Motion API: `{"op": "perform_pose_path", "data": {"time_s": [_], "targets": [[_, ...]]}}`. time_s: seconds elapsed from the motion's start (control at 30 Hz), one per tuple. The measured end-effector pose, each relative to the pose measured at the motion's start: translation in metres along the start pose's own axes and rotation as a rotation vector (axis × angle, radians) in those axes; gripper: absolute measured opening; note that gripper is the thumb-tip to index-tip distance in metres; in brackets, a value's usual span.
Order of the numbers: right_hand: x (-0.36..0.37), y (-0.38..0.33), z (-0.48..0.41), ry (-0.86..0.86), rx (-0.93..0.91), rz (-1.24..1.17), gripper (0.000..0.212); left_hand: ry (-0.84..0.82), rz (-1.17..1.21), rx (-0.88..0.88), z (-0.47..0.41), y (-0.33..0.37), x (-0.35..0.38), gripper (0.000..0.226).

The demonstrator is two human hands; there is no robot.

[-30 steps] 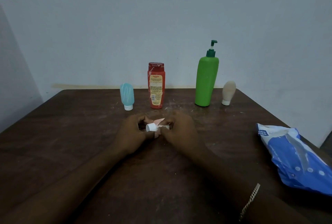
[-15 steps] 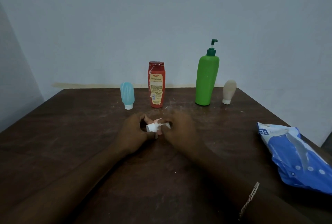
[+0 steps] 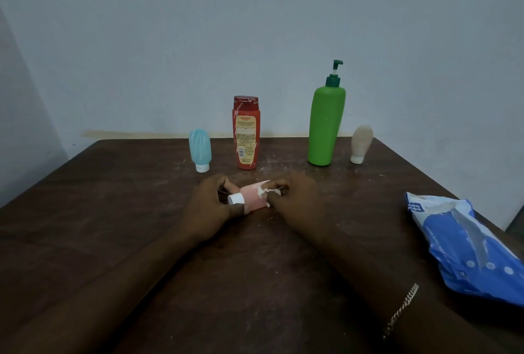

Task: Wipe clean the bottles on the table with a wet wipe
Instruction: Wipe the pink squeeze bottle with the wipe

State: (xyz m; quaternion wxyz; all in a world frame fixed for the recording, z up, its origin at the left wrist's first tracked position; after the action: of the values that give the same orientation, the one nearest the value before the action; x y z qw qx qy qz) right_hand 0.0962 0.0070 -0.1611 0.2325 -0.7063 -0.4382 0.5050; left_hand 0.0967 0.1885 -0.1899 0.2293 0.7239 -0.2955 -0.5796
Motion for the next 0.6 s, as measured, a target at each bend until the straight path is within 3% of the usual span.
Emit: {"op": "perform_pose_path", "data": {"time_s": [0.23, 0.33, 0.47, 0.6], "targets": [[-0.022, 0.021, -0.003, 0.126, 0.125, -0.124, 0.013, -0.081, -0.068, 0.02, -0.002, 0.004, 0.006, 0.052], [-0.008, -0.002, -0.001, 0.108, 0.027, -0.031, 0.019, -0.068, -0.062, 0.05, 0.001, 0.006, 0.006, 0.047], [0.018, -0.031, 0.006, -0.046, -0.121, 0.095, 0.027, -0.047, -0.038, 0.103, 0.004, 0.009, 0.006, 0.036], [-0.011, -0.005, -0.002, 0.094, -0.02, 0.046, 0.021, -0.03, -0.065, 0.086, 0.001, 0.006, 0.007, 0.036]]}}
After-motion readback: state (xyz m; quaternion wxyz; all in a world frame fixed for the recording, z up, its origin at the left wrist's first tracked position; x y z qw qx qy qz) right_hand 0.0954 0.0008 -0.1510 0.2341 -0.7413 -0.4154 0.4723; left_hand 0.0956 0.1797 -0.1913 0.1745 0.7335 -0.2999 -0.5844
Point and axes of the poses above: each hand's wrist, its own z-axis away from the middle knuckle, its own x-axis out of the palm, y = z × x, the point moved 10 cm from there along -z, towards the middle knuckle, and after that the axes turned 12 degrees about -z, right-handed, at the moved point
